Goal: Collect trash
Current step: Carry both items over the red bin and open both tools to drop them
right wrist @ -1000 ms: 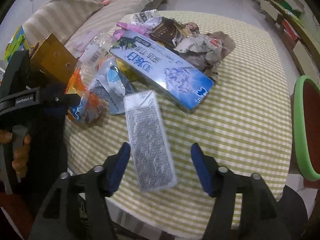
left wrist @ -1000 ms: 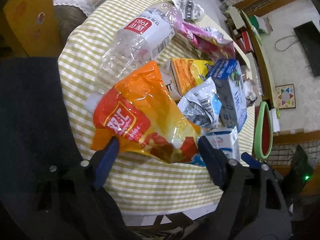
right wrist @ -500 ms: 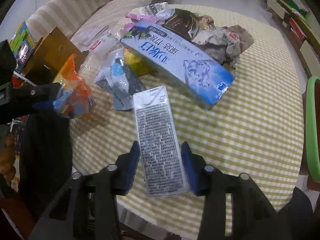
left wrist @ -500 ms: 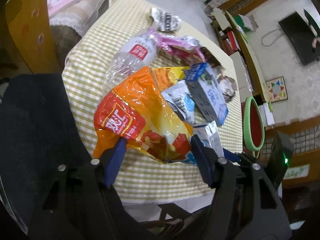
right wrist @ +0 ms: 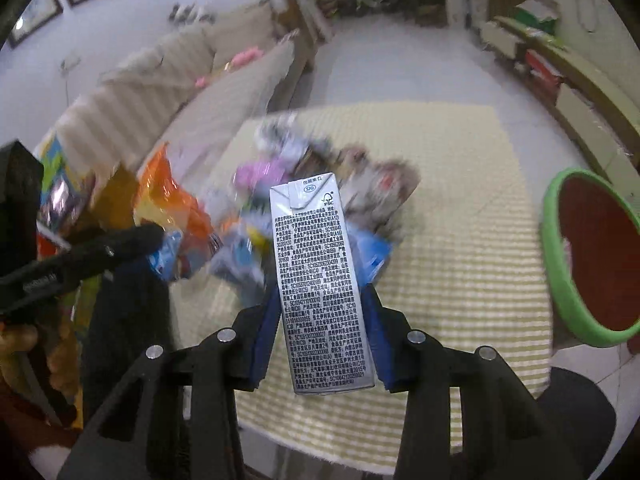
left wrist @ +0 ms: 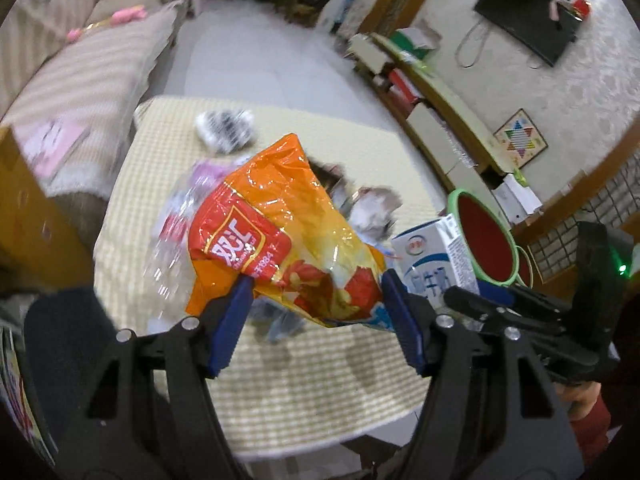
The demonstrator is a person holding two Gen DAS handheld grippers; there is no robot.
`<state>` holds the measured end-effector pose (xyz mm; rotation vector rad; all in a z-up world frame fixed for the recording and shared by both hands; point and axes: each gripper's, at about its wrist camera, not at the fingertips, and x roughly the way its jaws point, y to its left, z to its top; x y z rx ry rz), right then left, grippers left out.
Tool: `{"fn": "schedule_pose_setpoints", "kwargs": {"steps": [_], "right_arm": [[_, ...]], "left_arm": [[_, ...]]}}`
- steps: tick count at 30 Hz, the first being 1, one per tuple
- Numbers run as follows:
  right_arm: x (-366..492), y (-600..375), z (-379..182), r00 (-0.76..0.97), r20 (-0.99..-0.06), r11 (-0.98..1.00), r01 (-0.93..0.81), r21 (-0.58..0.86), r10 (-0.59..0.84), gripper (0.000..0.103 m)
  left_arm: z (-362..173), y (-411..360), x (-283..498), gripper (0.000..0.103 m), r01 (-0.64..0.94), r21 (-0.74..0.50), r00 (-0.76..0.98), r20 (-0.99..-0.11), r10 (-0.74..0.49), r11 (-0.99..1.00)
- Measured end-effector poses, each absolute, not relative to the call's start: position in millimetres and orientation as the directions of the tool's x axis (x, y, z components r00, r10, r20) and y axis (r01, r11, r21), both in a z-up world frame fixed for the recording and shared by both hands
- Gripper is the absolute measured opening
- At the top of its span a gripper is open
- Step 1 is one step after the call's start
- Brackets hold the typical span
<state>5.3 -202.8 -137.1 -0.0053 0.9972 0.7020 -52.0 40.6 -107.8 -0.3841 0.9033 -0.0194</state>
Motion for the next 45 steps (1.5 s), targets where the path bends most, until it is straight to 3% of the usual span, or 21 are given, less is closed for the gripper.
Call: {"fn": "schedule_pose_setpoints", "kwargs": {"steps": [14,31,45], "right_arm": [[32.9,-287.9,-107.7,0.533,-0.697,0.875,-0.351,0.332,0.479,0.04],[62.9,-426.3,-108.2,0.678,-0.664,0.924,-0.058,0.377,0.314,0.04],[96.6,-522.6,-134.8,0.682,-0.683,0.885,0.113,0.452,0.262,0.04]], "left_arm": [[-81.8,-14.2,4.8,0.063,0.006,-0.339,0.68,-0.688,-0.253,0.941],[-89.5,-137.1,93.2,0.063,0.245,-0.336,0.585,-0.697,-0.415,0.91],[-119.5,-240.6,157.8,0.064,0.408,-0.345,0.468,-0.716,-0.518,0.845]]}}
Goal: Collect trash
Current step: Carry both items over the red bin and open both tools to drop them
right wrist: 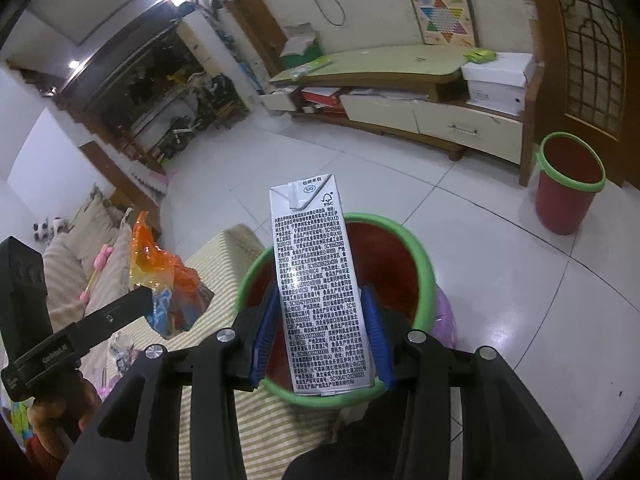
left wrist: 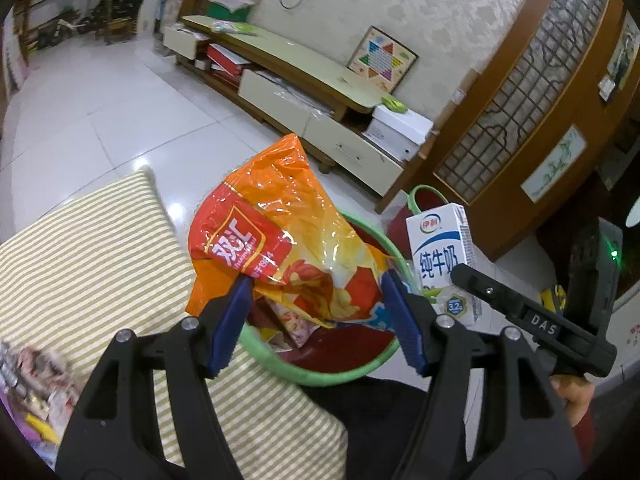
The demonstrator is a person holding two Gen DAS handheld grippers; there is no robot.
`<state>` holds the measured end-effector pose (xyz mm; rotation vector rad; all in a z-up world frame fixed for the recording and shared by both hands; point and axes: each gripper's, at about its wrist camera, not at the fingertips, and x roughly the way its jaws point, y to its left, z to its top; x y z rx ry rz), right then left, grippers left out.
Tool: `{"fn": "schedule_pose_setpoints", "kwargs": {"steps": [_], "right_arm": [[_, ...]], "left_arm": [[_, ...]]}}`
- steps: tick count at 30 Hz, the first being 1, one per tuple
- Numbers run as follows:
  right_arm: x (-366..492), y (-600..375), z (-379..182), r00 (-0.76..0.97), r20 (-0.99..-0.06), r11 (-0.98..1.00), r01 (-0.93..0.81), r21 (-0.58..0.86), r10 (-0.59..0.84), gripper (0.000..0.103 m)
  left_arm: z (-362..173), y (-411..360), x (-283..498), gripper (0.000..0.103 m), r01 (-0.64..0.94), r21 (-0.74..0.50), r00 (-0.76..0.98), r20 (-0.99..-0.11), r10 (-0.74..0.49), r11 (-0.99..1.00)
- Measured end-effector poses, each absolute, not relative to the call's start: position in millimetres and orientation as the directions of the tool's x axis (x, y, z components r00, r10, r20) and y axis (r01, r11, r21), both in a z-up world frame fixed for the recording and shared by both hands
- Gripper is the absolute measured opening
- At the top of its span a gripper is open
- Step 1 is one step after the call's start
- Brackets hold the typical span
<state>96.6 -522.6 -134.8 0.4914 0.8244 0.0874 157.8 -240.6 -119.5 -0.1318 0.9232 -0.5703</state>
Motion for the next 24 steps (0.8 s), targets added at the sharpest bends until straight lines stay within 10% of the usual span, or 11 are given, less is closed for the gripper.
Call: {"fn": "schedule_pose_setpoints", "kwargs": {"steps": [8,10,24], "right_arm": [[115.4,-523.4,-140.3,0.688,-0.684,0.884,0.132,0.448,0.244,0.044],[117.1,-524.8,-139.4,0.702,-0.681,0.89,0.153,0.43,0.208,0.06],[93.5,-487.5,-120.7,0.695,-0.693,0.921,0.117,0.372,0.192,0.061]], "left_arm": [[-139.1,-260.0,181.4,0.073,0.424,-0.35,0.408,-0.75,-0.522,0.835],[-142.1,-257.8,184.4,0.077,0.409,-0.347,0.412,-0.755,-0.51,0.844],[-113.7,-178.2,140.9,0.081,0.306,-0.341,0.514,-0.727,-0.455,0.889]]}}
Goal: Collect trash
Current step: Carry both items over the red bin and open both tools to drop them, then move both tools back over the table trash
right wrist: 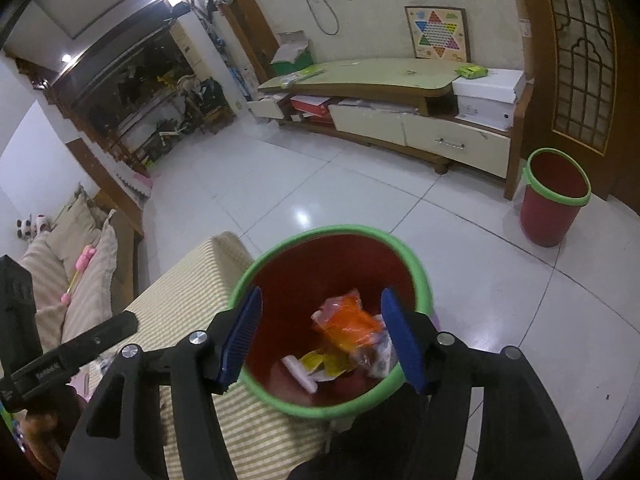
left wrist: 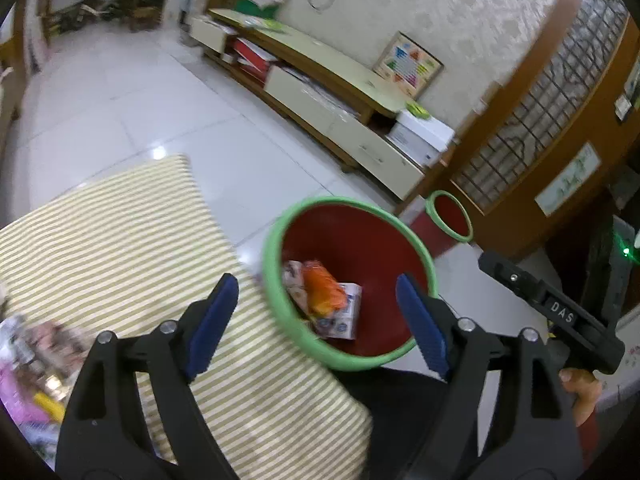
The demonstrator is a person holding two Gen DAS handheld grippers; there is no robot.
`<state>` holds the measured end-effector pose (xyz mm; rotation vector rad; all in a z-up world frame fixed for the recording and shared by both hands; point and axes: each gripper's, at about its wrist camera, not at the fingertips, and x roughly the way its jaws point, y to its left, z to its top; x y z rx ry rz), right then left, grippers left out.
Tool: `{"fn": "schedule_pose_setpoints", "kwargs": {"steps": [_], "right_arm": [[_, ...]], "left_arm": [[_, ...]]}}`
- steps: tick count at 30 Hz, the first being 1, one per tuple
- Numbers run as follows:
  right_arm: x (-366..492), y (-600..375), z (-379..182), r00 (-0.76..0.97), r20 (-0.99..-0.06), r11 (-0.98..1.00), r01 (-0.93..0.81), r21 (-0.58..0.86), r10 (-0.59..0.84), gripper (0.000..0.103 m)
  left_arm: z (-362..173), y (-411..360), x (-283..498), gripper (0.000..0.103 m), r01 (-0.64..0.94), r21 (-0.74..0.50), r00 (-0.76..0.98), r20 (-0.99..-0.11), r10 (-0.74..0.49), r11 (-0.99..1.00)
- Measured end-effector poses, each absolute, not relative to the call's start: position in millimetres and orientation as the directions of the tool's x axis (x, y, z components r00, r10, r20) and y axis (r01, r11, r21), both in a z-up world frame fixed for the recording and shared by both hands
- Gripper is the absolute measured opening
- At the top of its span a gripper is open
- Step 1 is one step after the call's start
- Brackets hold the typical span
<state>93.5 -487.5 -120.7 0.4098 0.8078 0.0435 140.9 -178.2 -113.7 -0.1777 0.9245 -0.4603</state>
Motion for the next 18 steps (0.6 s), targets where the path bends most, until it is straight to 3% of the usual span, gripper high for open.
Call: {"fn": "schedule_pose_setpoints", "kwargs": {"steps": [10,15,18], "right_arm": [[80.7,-396.0,-134.3,0.591,-0.759,0.944,-0.014,0.329,0.273,0.065],[75.7,-342.8,-141.7,0.529,-0.787,0.945,-0.099,0.312,0.316,0.065],[72.2,-307.7,-137.8,0.505,-0.793,0.939,-0.162,0.302,0.342,0.065]], "left_arm": [[-110.6,-24.1,75.5,0.084,-0.008,-0.254,0.606,-0.771,-0.197,0.967],[-135.9,65.4,35.8,0.084,-0.215,-0.138,0.546,-0.838,0.001,0.967],[-159.2,107.4,22.6,0.084,-0.312,-0.129,0.493,-0.869,0.044,0.941]]}}
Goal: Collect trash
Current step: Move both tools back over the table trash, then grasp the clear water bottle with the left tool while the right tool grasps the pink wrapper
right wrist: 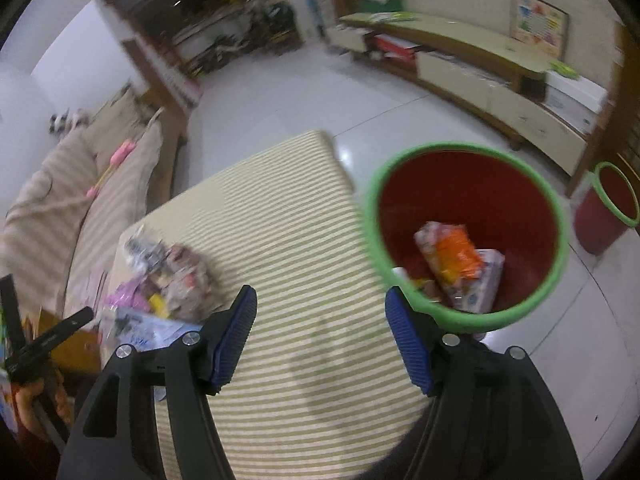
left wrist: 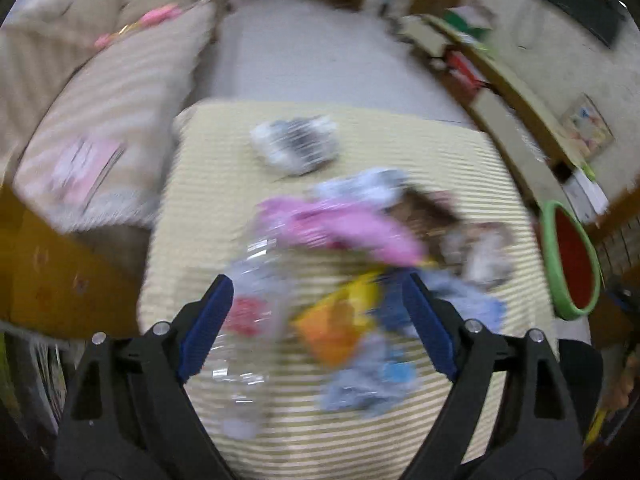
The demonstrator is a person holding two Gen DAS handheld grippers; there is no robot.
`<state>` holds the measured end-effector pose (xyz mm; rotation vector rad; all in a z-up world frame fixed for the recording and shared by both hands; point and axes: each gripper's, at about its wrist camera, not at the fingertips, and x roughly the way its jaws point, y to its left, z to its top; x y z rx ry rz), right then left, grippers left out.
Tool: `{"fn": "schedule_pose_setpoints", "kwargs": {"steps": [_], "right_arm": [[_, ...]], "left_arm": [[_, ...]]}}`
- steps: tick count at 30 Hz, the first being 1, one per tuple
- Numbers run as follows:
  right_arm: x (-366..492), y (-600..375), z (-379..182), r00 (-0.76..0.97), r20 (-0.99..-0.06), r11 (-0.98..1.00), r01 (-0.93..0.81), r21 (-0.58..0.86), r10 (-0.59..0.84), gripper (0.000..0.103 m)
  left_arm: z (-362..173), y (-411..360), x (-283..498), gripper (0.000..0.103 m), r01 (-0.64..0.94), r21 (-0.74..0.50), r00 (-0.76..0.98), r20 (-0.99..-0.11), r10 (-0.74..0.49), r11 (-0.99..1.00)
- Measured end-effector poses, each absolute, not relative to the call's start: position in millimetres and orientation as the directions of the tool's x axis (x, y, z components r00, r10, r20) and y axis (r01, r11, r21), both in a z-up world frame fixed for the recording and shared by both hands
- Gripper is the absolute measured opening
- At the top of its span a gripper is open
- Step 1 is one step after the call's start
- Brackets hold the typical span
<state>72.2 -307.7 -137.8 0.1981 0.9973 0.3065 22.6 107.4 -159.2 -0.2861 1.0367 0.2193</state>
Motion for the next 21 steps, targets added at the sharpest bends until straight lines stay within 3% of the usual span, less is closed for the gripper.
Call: {"fn": "schedule_pose_setpoints", "kwargs": {"steps": [7,10,11,18,21], "right_arm": [[59.4,-231.7,-121.3,0.46,-0.795,0.909,-0.32,0.267,0.395,0.066],[56.2,-203.3,-115.1,0.437,-0.802,0.889,-0.39,0.24,0.408,0.07],[55.2,-193.1,-114.0,0.43,-0.803,0.88,-0.416,0.228,0.412,0.071],[60.9,-111.9,-118.8,0.356,-0.828,0.789,-0.594,0.157,0.433,0.071],[76.1,-75.0,-127.0,0.312,-0.841,0.755,-0.635,0.161,0.442,0.066]], "left_arm": [[-216.7,152.3,20.3,0.084,-0.369,-0.188,0.399,-0.916,-0.027,0.91],[-231.5,159.7,21.3,0.058,-0.368,-0.26,0.409,-0.908,-0.096,0.893],[-234.3,162.1,20.6,0.056,-0.369,-0.301,0.418,-0.899,-0.132,0.879],[-225.0,168.2,-12.9,0.053,-0.392,-0.383,0.481,-0.86,-0.169,0.836],[-221.2,166.8,-29.9,0.053,-0.405,-0.387,0.491,-0.856,-0.16,0.828]]}}
